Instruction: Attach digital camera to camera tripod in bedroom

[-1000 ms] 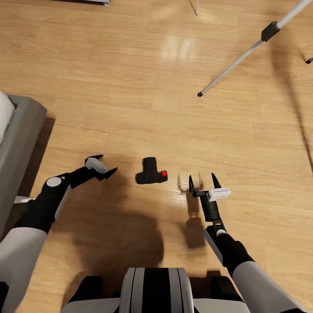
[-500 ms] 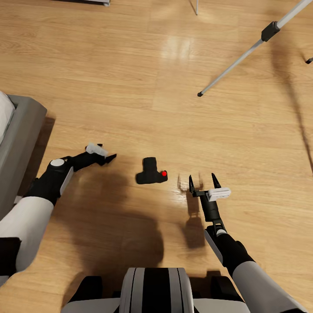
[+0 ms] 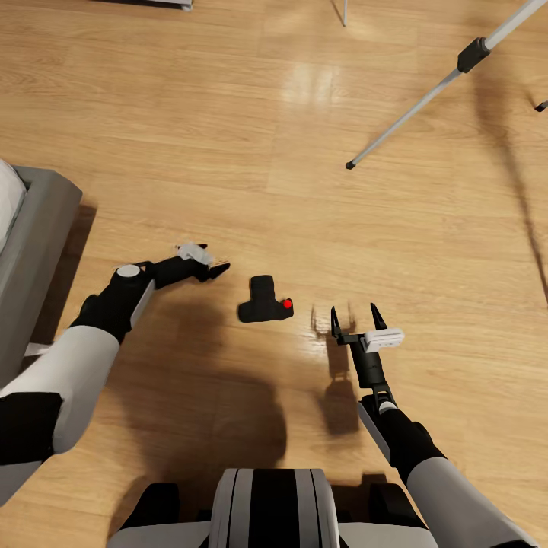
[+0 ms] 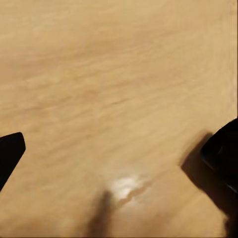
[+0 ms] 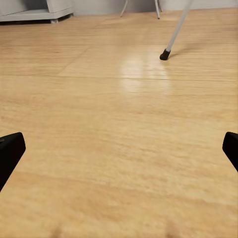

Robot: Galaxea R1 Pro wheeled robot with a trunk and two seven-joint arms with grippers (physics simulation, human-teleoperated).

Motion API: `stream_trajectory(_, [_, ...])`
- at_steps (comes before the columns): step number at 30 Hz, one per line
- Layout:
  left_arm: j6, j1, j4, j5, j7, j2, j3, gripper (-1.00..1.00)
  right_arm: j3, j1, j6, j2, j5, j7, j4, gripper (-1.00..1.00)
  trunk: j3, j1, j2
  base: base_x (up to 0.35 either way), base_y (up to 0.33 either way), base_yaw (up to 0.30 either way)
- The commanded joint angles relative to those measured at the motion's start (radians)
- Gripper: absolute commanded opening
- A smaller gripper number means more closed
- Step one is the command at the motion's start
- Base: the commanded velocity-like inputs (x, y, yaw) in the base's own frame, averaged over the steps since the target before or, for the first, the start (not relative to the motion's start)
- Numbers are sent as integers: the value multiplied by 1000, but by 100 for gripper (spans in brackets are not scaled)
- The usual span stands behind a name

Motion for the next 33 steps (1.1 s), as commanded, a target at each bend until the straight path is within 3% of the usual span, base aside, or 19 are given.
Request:
stream_trajectory(1, [-1,0,-2,-6,-9,-3,-20,100,7,-1,-3,-2,-10,-1,0,100,0,0,0,0,0,0])
stream_trajectory(4, [-2,1,-3,-6,-26,-8,-83,100,7,-1,-3,-2,-10,-1,0,100,0,0,0,0,0,0])
stream_trajectory(5, [-3,1,-4,-6,-32,-9,-127,100,7,-1,-3,-2,-10,-1,0,100,0,0,0,0,0,0])
stream_trajectory(6, [-3,1,-4,-6,-32,-9,-127,100,7,-1,-3,-2,-10,-1,0,100,0,0,0,0,0,0])
stream_trajectory(14, [-13,2,-6,-5,-43,-11,-278,100,7,-1,-3,-2,-10,-1,0,100,0,0,0,0,0,0])
stream_trajectory(22, [-44,5,-5,-5,-55,-8,-317,100,7,-1,-3,-2,-10,-1,0,100,0,0,0,0,0,0])
stream_trajectory(33, [-61,8,-5,-4,-162,15,-321,100,7,-1,-3,-2,-10,-1,0,100,0,0,0,0,0,0])
